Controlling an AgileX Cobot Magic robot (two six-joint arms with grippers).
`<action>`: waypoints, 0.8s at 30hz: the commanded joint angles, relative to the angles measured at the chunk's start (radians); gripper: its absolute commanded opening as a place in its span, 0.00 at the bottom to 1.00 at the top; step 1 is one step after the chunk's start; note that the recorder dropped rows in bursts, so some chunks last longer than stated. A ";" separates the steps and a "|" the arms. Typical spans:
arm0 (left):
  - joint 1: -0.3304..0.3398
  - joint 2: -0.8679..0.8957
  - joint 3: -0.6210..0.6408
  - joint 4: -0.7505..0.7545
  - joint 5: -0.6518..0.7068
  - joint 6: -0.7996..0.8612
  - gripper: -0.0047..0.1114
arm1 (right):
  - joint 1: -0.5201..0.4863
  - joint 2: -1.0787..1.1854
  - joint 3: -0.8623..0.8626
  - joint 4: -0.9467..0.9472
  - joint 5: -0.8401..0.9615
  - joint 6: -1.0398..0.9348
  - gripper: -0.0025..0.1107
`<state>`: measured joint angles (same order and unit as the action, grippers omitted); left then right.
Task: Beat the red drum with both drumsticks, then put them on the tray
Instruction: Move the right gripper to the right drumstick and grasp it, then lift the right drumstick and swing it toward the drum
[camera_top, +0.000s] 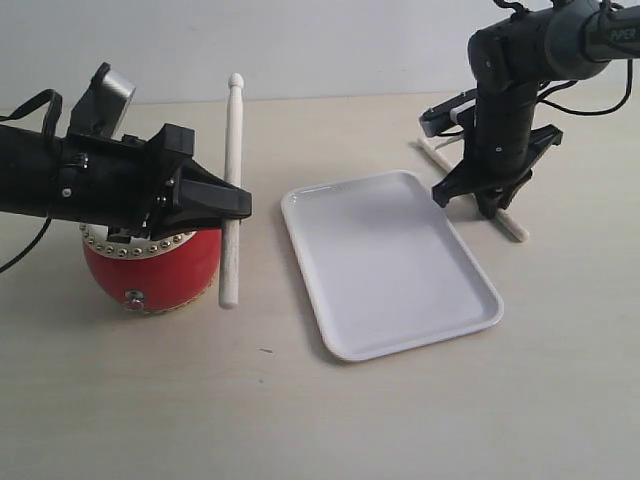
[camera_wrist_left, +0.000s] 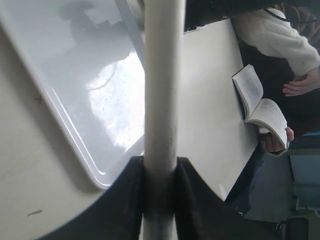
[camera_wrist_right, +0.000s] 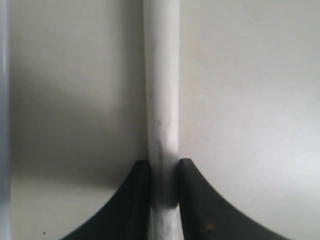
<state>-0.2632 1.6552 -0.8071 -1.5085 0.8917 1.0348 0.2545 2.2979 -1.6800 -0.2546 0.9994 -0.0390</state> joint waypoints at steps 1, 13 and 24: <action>0.073 -0.026 -0.061 0.128 0.090 -0.075 0.04 | -0.009 -0.136 -0.005 -0.013 -0.011 0.033 0.02; 0.172 -0.351 -0.091 1.329 0.092 -0.811 0.04 | 0.179 -0.506 0.185 0.288 0.123 -0.167 0.02; 0.138 -0.651 0.145 1.402 0.067 -0.888 0.04 | 0.469 -0.516 0.289 0.255 0.209 -0.165 0.02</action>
<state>-0.1008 1.0611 -0.6892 -0.1084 0.9789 0.1601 0.6896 1.7926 -1.4109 0.0128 1.2056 -0.1961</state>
